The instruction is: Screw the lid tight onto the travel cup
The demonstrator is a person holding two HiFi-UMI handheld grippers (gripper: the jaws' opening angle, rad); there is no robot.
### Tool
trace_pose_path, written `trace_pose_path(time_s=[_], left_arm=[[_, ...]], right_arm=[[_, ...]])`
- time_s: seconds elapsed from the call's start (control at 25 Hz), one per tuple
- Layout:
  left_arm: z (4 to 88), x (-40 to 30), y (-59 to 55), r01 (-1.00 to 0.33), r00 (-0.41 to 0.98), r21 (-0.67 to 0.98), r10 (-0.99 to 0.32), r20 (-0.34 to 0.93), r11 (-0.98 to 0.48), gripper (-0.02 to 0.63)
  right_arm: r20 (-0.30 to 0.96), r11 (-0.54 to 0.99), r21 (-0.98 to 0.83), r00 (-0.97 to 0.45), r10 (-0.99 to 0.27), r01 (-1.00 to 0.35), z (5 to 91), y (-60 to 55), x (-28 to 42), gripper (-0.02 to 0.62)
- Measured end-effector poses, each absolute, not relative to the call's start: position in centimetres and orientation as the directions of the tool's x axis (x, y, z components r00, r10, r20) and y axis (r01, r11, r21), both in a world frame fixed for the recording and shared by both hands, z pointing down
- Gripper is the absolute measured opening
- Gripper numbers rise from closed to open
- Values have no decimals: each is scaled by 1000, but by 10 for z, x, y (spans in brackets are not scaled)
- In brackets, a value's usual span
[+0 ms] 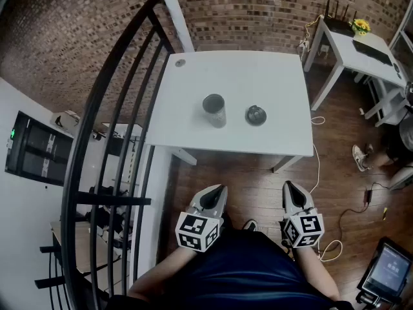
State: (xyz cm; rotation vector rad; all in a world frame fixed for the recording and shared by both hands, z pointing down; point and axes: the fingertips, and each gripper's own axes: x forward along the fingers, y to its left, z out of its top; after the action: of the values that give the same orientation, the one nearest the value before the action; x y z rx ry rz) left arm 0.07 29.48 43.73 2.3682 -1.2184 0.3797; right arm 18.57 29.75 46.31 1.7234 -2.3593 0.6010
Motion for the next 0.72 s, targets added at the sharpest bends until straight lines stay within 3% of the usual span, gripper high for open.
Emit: trace_pose_path(time_s=[0.16, 0.4, 0.48, 0.64, 0.72], left_arm=[[434, -9, 258, -803, 595, 306, -716, 364, -511, 6], [427, -14, 171, -732, 681, 268, -685, 259, -627, 6], [439, -25, 141, -718, 696, 260, -661, 280, -646, 6], [465, -49, 85, -684, 728, 286, -602, 328, -671, 8], [474, -58, 60, -668, 740, 292, -572, 352, -685, 72]], right_arm=[[340, 290, -266, -371, -864, -919, 464, 269, 171, 11], [301, 280, -265, -355, -885, -923, 457, 190, 165, 11], [333, 269, -231, -336, -881, -935, 462, 163, 166, 13], [453, 236, -144, -276, -848, -961, 485, 109, 174, 84], [536, 238, -99, -254, -805, -966, 506, 85, 175, 126]])
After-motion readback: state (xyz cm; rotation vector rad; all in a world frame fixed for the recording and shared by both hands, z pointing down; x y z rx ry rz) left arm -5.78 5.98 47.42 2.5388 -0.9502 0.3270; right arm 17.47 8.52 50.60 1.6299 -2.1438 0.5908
